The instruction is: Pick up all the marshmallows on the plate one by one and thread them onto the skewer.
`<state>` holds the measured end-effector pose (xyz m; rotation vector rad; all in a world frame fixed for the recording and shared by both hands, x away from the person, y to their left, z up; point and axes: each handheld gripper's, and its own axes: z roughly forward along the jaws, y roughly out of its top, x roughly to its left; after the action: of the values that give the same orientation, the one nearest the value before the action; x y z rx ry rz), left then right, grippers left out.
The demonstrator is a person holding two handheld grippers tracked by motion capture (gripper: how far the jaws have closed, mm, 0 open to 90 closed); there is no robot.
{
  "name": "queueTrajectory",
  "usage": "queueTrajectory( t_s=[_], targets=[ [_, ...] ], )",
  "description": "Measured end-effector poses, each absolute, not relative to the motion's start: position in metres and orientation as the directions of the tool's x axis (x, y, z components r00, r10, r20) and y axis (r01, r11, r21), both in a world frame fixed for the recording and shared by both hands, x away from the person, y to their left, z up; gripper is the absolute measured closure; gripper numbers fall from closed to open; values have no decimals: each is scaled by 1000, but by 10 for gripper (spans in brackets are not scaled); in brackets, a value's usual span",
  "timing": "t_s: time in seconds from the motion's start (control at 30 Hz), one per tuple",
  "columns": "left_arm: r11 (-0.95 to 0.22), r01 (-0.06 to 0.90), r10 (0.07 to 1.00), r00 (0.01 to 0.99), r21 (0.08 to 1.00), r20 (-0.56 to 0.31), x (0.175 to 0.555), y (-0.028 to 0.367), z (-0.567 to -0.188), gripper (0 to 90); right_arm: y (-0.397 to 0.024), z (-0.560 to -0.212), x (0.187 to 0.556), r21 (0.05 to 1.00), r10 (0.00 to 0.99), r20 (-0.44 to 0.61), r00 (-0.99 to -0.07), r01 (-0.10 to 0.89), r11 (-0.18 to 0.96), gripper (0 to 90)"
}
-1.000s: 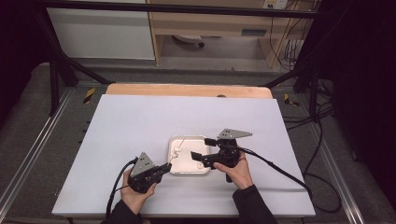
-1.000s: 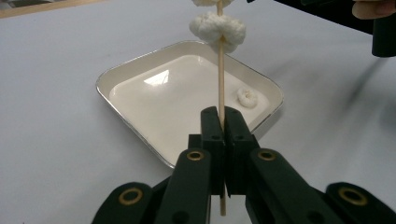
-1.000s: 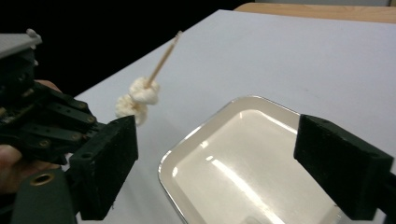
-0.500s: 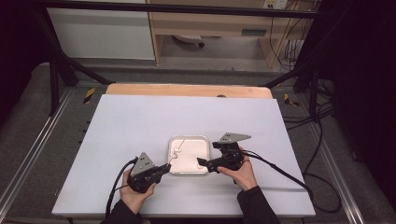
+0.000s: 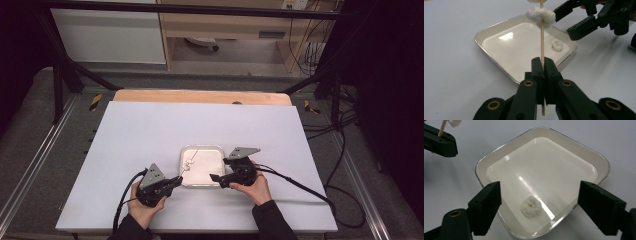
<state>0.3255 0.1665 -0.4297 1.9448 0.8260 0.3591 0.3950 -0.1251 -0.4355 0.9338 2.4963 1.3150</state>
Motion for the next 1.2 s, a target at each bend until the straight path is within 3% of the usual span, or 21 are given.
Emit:
queueTrajectory(
  t_s=[0.5, 1.2],
  targets=[
    [-314, 399, 678, 729, 861, -91, 325, 166, -430, 883, -116, -451, 393, 759, 550, 23, -835, 373, 534, 512],
    [-321, 399, 672, 735, 859, -90, 325, 165, -431, 883, -112, -455, 392, 756, 539, 4, -842, 355, 550, 674]
  ],
)
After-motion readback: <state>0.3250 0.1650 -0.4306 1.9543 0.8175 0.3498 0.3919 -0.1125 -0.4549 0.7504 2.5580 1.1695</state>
